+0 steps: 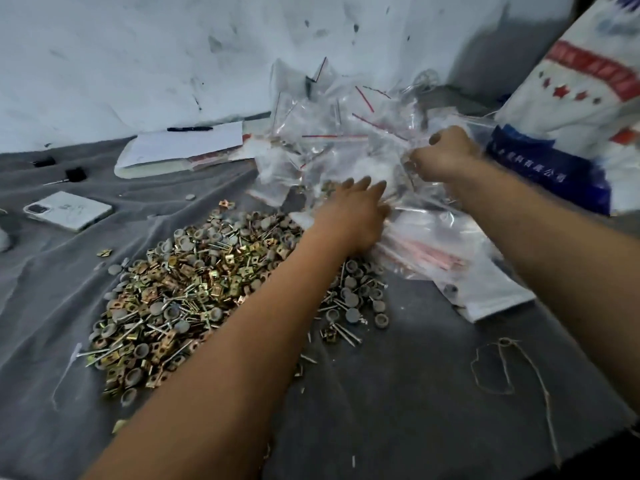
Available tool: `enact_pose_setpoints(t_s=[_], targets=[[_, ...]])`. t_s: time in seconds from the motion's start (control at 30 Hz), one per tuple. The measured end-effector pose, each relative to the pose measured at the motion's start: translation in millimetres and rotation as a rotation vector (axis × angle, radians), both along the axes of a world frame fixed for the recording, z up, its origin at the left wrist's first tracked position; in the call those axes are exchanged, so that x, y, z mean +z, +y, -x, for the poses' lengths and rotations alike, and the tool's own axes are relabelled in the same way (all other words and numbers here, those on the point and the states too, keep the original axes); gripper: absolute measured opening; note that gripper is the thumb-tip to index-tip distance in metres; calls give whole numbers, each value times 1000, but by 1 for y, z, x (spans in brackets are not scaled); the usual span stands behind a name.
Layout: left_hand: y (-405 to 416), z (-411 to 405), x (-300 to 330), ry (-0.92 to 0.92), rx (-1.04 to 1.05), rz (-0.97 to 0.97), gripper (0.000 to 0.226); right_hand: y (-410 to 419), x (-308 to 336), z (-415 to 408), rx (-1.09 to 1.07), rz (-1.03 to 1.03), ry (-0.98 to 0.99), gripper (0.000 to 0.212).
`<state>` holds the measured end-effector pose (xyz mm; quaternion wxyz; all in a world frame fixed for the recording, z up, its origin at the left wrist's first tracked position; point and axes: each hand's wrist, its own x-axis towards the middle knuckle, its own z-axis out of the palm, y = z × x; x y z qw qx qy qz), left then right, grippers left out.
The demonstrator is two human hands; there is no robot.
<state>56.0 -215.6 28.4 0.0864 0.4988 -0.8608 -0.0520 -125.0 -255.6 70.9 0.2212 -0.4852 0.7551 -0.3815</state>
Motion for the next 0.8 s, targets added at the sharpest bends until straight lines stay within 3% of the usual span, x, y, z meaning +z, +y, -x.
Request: enact_pose_setpoints(t_s=[0.13,0.3,0.4,0.47,0.53,0.63,0.73,0.8], targets=[[-24,6,-30,-44,39,-31,60,41,-7,42,92,-20,151,4],[-37,2,-27,-60,14,-136,83,89,-14,51,267,-66,363,14],[-15,-9,-21,6,57,-111,111,98,-25,35,310,-32,314,13],[4,-14,-21,109,166,-53,117,100,-33,24,314,1,289,13],[22,-22,-14,191,289,-29,99,101,-39,13,312,34,290,12],[39,-34,-2,198,331,37,32,102,-43,-8,303,103,267,15],[50,-43,4,225,315,112,20,107,-43,-30,317,196,334,2],[53,-47,5,371,333,158,16,109,-44,-43,345,252,338,14]])
